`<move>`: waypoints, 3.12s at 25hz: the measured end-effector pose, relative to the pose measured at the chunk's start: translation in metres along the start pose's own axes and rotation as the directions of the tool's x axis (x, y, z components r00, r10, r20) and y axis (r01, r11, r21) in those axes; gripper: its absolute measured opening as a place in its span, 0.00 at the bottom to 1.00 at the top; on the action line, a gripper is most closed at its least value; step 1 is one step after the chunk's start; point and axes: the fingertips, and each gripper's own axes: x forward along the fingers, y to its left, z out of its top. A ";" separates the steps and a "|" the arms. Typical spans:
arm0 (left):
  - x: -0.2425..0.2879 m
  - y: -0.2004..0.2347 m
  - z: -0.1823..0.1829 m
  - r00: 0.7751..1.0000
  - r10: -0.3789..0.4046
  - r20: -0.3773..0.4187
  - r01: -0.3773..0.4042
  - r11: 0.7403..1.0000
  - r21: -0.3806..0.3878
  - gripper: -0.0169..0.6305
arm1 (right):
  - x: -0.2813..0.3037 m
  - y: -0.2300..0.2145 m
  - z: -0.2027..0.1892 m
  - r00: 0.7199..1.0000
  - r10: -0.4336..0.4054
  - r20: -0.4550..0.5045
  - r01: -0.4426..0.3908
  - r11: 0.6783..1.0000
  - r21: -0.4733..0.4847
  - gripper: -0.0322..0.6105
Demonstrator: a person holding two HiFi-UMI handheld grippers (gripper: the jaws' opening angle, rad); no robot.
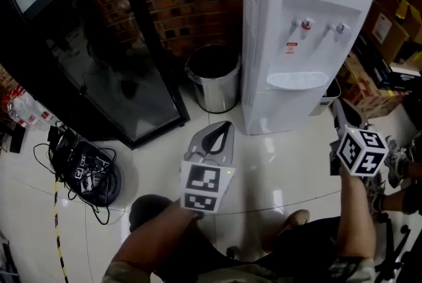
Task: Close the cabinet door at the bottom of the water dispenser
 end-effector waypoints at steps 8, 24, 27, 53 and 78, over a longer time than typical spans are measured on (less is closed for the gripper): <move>-0.038 0.006 0.018 0.998 0.047 0.046 -0.047 0.999 -0.013 0.03 | -0.048 0.071 0.026 0.974 0.219 0.052 -0.212 0.972 -0.105 0.05; -0.085 -0.023 0.043 0.995 -0.040 0.088 0.042 0.999 -0.027 0.03 | -0.124 0.136 0.053 0.888 0.434 0.151 -0.416 0.899 -0.141 0.05; -0.094 -0.036 0.049 0.993 -0.070 0.096 0.072 0.997 -0.025 0.03 | -0.130 0.150 0.046 0.873 0.468 0.134 -0.450 0.881 -0.148 0.05; -0.131 -0.048 0.033 0.997 -0.066 0.039 0.066 0.998 -0.006 0.03 | -0.145 0.226 0.004 0.781 0.623 0.037 -0.614 0.778 -0.135 0.05; -0.120 -0.049 0.033 0.998 -0.046 0.041 0.046 0.999 0.001 0.03 | -0.149 0.214 -0.002 0.808 0.589 0.031 -0.580 0.802 -0.144 0.05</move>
